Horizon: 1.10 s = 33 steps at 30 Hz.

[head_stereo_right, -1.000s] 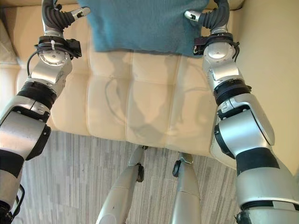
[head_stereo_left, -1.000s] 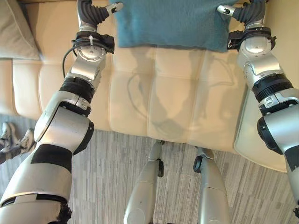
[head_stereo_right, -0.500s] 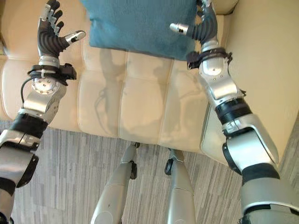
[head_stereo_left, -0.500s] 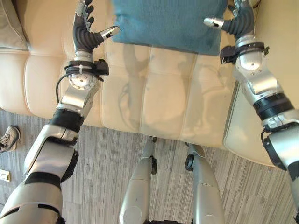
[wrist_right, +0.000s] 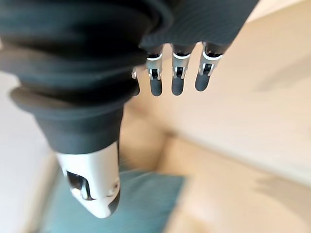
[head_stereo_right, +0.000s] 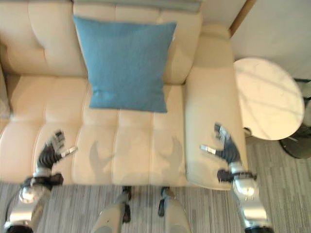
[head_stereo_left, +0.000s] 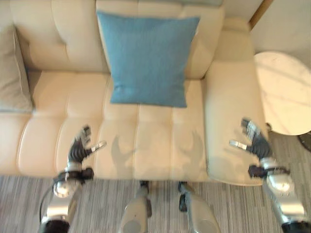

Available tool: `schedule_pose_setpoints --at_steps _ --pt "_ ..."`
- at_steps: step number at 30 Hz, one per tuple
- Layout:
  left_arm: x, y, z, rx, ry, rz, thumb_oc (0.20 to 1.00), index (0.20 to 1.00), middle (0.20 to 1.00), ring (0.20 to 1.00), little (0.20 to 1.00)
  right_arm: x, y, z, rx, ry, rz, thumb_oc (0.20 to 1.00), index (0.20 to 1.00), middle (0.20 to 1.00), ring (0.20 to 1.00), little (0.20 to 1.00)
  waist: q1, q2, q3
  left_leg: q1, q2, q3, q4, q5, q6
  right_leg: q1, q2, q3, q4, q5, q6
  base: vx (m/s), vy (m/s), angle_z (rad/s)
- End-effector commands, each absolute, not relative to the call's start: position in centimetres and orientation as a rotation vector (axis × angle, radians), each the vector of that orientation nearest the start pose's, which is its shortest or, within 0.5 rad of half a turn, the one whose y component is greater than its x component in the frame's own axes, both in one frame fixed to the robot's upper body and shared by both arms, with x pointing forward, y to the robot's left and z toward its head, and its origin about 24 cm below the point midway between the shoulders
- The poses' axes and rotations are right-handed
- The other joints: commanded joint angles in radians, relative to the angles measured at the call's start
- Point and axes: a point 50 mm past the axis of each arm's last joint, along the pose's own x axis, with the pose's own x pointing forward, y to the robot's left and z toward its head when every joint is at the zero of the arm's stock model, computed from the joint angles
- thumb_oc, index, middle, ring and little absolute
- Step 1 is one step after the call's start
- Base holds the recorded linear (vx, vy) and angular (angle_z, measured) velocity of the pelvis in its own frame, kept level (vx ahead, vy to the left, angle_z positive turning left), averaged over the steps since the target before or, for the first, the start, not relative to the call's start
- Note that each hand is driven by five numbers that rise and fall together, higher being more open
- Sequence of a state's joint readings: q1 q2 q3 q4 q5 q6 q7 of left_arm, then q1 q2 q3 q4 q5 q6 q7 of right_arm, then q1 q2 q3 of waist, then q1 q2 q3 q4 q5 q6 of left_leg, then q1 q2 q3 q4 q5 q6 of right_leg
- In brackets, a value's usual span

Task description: Pick up all the scattered cushions and arrange them neatly on the sofa.

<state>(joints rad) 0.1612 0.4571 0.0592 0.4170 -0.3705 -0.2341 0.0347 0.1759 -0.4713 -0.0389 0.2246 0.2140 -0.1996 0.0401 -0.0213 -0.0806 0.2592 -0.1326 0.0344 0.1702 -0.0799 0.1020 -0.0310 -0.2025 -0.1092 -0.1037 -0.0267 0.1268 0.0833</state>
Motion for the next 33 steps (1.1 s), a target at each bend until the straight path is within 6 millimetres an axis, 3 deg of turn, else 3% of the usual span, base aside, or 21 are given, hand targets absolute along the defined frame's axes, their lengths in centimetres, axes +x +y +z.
schedule_pose_setpoints --at_steps 1,3,5,7,8,9,10,13,14,15,16,17,18,19,20,21,22,23,24,26,33 --pt "17.2 30.0 -4.3 0.166 0.385 0.255 1.000 1.000 1.000 1.000 1.000 19.1 -26.5 -1.8 -0.329 0.289 0.006 1.000 1.000 1.000 1.000 1.000 -0.021 0.019 -0.099 0.041 -0.023 0.003 0.013 -0.088 -0.010 0.030 -0.028 -0.019 0.051 -0.058 0.095 -0.01 0.108 -0.39" --pt "15.5 29.7 -6.1 0.183 0.482 0.244 1.000 1.000 1.000 1.000 1.000 17.6 -26.4 -4.2 -0.334 0.403 -0.001 1.000 1.000 1.000 1.000 1.000 -0.031 0.021 -0.124 0.079 -0.028 0.023 -0.006 -0.091 -0.006 0.049 -0.029 -0.006 0.035 -0.041 0.104 -0.08 0.103 -0.45" --pt "14.4 29.1 -7.3 0.186 0.539 0.231 1.000 1.000 1.000 1.000 1.000 16.6 -26.2 -6.1 -0.349 0.489 -0.013 1.000 1.000 1.000 1.000 1.000 -0.049 0.018 -0.129 0.097 -0.028 0.050 -0.007 -0.100 -0.004 0.035 -0.032 0.027 0.043 0.033 0.133 -0.23 0.069 -0.46" --pt "14.9 28.9 -7.2 0.194 0.535 0.219 1.000 1.000 1.000 1.000 1.000 16.5 -26.1 -6.6 -0.346 0.511 -0.021 1.000 1.000 1.000 1.000 1.000 -0.049 0.023 -0.120 0.097 -0.020 0.052 -0.007 -0.089 -0.002 0.034 -0.027 0.042 0.070 0.016 0.133 -0.21 0.022 -0.77" --pt "15.5 28.6 -7.2 0.214 0.536 0.195 1.000 1.000 1.000 1.000 1.000 16.3 -25.9 -7.2 -0.317 0.533 -0.044 1.000 1.000 1.000 1.000 1.000 -0.049 0.037 -0.109 0.089 -0.003 0.051 -0.007 -0.065 0.001 0.048 -0.004 0.048 0.193 -0.057 0.117 -0.20 0.027 -0.28" --pt "15.5 28.6 -7.2 0.214 0.536 0.196 1.000 1.000 1.000 1.000 1.000 16.3 -25.9 -7.2 -0.316 0.533 -0.044 1.000 1.000 1.000 1.000 1.000 -0.048 0.037 -0.111 0.086 -0.003 0.052 -0.007 -0.064 0.001 0.044 -0.004 0.048 0.192 -0.055 0.116 -0.40 0.030 0.01" --pt "16.1 28.8 -7.1 0.261 0.537 0.179 1.000 1.000 1.000 1.000 1.000 15.9 -25.4 -8.0 -0.297 0.560 -0.041 1.000 1.000 1.000 1.000 1.000 -0.040 0.051 -0.114 0.079 0.018 0.059 -0.007 -0.049 0.006 0.074 0.006 0.031 0.361 -0.129 0.094 -0.21 0.000 0.09" --pt "16.3 28.7 -7.2 0.274 0.548 0.172 1.000 1.000 1.000 1.000 1.000 15.5 -25.5 -8.6 -0.299 0.594 -0.048 1.000 1.000 1.000 1.000 1.000 -0.035 0.045 -0.132 0.064 0.018 0.053 -0.007 -0.031 0.004 0.116 0.026 0.051 0.448 -0.138 0.094 -0.23 -0.058 -0.05" --pt "16.4 28.6 -7.3 0.281 0.552 0.175 1.000 1.000 1.000 1.000 1.000 15.4 -25.5 -8.7 -0.311 0.601 -0.053 1.000 1.000 1.000 1.000 1.000 -0.028 0.042 -0.141 0.052 0.018 0.049 -0.007 -0.015 0.000 0.141 0.044 0.067 0.448 -0.131 0.093 -0.24 -0.123 0.16" --pt "16.5 28.2 -7.4 0.282 0.552 0.169 1.000 1.000 1.000 1.000 1.000 15.4 -25.4 -8.9 -0.318 0.612 -0.053 1.000 1.000 1.000 1.000 1.000 -0.019 0.035 -0.144 0.030 0.020 0.048 -0.007 0.008 -0.006 0.184 0.069 0.076 0.386 -0.184 0.069 -0.40 -0.197 0.09" --pt "16.9 28.0 -7.5 0.283 0.552 0.168 1.000 1.000 1.000 1.000 1.000 15.6 -25.7 -8.8 -0.318 0.612 -0.074 1.000 1.000 1.000 1.000 1.000 -0.002 0.023 -0.145 -0.054 0.029 0.047 -0.007 0.069 -0.036 0.249 0.104 0.073 0.221 -0.308 0.019 -0.58 -0.259 0.17" --pt "17.3 27.9 -7.2 0.301 0.539 0.157 1.000 1.000 1.000 1.000 1.000 16.2 -26.0 -8.3 -0.326 0.583 -0.081 1.000 1.000 1.000 1.000 1.000 -0.004 0.030 -0.140 -0.124 0.049 0.043 -0.007 0.115 -0.070 0.239 0.140 0.089 0.140 -0.326 -0.010 -0.50 -0.217 0.24" --pt "17.3 27.9 -7.2 0.301 0.539 0.157 1.000 1.000 1.000 1.000 1.000 16.2 -26.0 -8.3 -0.326 0.583 -0.081 1.000 1.000 1.000 1.000 1.000 -0.006 0.031 -0.142 -0.128 0.050 0.041 -0.007 0.116 -0.070 0.237 0.141 0.088 0.138 -0.325 -0.011 -0.63 -0.177 0.80" --pt "18.0 27.7 -6.9 0.314 0.510 0.165 1.000 1.000 1.000 1.000 1.000 17.0 -26.6 -7.7 -0.365 0.566 -0.085 1.000 1.000 1.000 1.000 1.000 -0.001 0.040 -0.095 -0.177 0.063 0.009 0.013 0.155 -0.122 0.208 0.147 0.080 0.127 -0.302 -0.021 -0.55 -0.081 0.51" --pt "18.2 27.6 -6.7 0.314 0.502 0.156 1.000 1.000 1.000 1.000 1.000 17.4 -26.7 -7.3 -0.375 0.548 -0.077 1.000 1.000 1.000 1.000 1.000 -0.002 0.032 -0.080 -0.176 0.039 -0.031 0.053 0.115 -0.107 0.192 0.135 0.074 0.125 -0.284 -0.019 -0.55 -0.079 0.27" --pt "18.2 27.6 -6.7 0.314 0.502 0.156 1.000 1.000 1.000 1.000 1.000 17.4 -26.7 -7.3 -0.375 0.547 -0.077 1.000 1.000 1.000 1.000 1.000 -0.003 0.035 -0.081 -0.180 0.041 -0.032 0.056 0.115 -0.107 0.190 0.137 0.074 0.124 -0.282 -0.019 -0.41 -0.034 -0.18" --pt "17.9 27.4 -6.9 0.313 0.508 0.144 1.000 1.000 1.000 1.000 1.000 17.2 -26.4 -7.3 -0.366 0.545 -0.062 1.000 1.000 1.000 1.000 1.000 -0.017 0.013 -0.084 -0.168 0.018 -0.071 0.156 0.039 -0.073 0.165 0.104 0.054 0.112 -0.242 -0.009 -0.22 -0.022 0.05" --pt "17.9 27.4 -6.9 0.313 0.508 0.144 1.000 1.000 1.000 1.000 1.000 17.2 -26.4 -7.3 -0.366 0.545 -0.062 1.000 1.000 1.000 1.000 1.000 -0.017 0.014 -0.085 -0.169 0.018 -0.071 0.157 0.039 -0.073 0.164 0.104 0.054 0.112 -0.242 -0.009 -0.36 -0.023 0.25" --pt "17.5 27.4 -7.1 0.306 0.518 0.140 1.000 1.000 1.000 1.000 1.000 16.7 -26.5 -7.7 -0.368 0.570 -0.051 1.000 1.000 1.000 1.000 1.000 -0.025 -0.008 -0.085 -0.135 0.005 -0.086 0.249 -0.051 -0.050 0.151 0.068 0.051 0.095 -0.207 -0.010 -0.20 0.001 0.22" --pt "16.9 27.1 -7.6 0.295 0.546 0.124 1.000 1.000 1.000 1.000 1.000 16.3 -26.7 -7.7 -0.379 0.576 -0.037 1.000 1.000 1.000 1.000 1.000 -0.037 -0.011 -0.103 -0.043 0.009 -0.080 0.268 -0.135 -0.043 0.154 0.052 0.043 0.053 -0.182 -0.006 -0.17 0.021 0.10" --pt "16.0 27.0 -8.2 0.304 0.580 0.117 1.000 1.000 1.000 1.000 1.000 15.8 -26.6 -8.0 -0.377 0.597 -0.027 1.000 1.000 1.000 1.000 1.000 -0.056 0.017 -0.141 0.071 0.008 -0.096 0.118 -0.124 -0.045 0.168 0.067 0.036 0.023 -0.166 0.001 0.01 0.067 0.21"
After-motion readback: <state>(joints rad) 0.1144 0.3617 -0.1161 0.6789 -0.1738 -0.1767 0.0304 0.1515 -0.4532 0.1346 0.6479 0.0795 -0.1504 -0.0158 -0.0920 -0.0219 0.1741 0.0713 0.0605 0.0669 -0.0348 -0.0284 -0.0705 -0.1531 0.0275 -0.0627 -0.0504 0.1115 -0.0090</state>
